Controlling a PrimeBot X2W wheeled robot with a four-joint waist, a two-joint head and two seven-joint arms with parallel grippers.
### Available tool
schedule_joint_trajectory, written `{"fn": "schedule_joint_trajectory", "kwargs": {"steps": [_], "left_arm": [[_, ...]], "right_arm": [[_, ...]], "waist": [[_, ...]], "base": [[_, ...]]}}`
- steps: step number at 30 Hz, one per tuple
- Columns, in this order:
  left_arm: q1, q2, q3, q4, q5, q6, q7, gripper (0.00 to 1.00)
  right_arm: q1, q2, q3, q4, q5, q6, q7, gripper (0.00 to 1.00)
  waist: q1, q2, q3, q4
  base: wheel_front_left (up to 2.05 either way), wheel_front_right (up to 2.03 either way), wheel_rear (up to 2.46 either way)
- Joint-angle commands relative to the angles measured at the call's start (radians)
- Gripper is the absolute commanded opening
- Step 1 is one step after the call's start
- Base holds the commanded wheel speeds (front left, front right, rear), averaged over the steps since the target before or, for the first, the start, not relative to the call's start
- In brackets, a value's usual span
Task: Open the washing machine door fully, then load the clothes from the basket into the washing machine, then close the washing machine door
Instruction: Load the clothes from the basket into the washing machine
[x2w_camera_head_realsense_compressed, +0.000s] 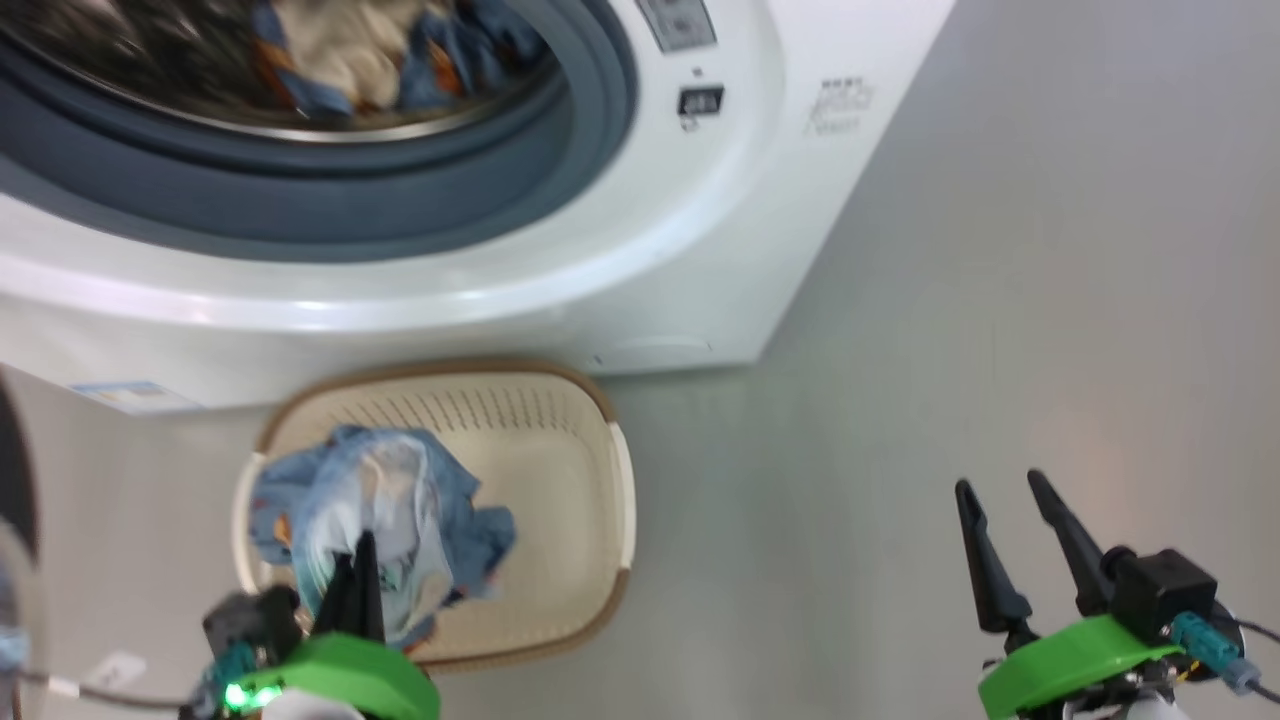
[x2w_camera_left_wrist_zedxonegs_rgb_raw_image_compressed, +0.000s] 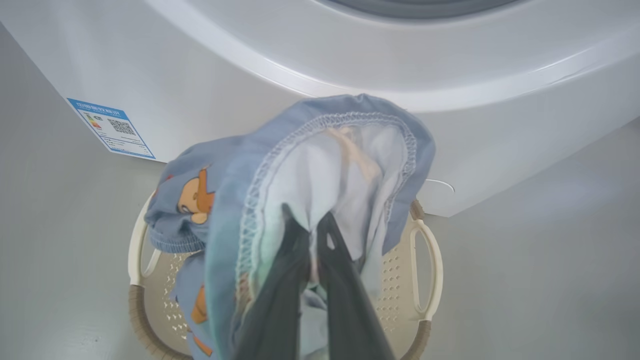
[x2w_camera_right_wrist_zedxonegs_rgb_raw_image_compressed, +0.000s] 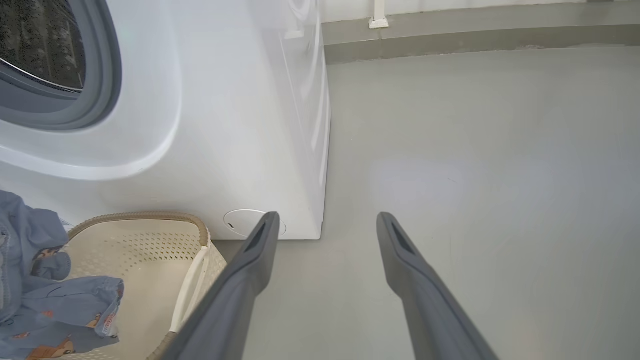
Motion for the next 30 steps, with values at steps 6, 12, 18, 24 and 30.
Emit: {"fn": "schedule_joint_trajectory", "kwargs": {"steps": [6,12,18,24,30], "left_arm": [[0.151,0.011,-0.004,-0.171,0.025,0.032,-0.007,0.00],[0.272,0.011,-0.003,-0.316,0.063,0.050,-0.007,0.00],[0.342,0.011,0.012,-0.425,0.104,0.059,-0.007,0.00],[0.387,0.011,0.021,-0.473,0.115,0.066,-0.007,0.00],[0.404,0.010,0.030,-0.483,0.119,0.060,-0.007,0.00]], "right_arm": [[0.088,-0.002,0.011,-0.010,-0.023,0.002,-0.005,1.00],[0.153,0.006,0.003,-0.007,-0.028,0.002,-0.005,1.00],[0.187,0.011,0.004,-0.011,-0.035,0.002,-0.005,1.00],[0.201,0.013,0.006,-0.006,-0.040,0.002,-0.005,1.00],[0.213,0.014,0.004,-0.004,-0.034,0.002,-0.005,1.00]], "waist": [[0.0001,-0.0001,-0.291,0.146],[0.0001,-0.0001,-0.373,0.164],[0.0001,-0.0001,-0.411,0.162],[0.0001,-0.0001,-0.448,0.139],[0.0001,-0.0001,-0.471,0.123]], "base": [[0.00,0.00,0.00],[0.00,0.00,0.00],[0.00,0.00,0.00],[0.00,0.00,0.00],[0.00,0.00,0.00]]}}
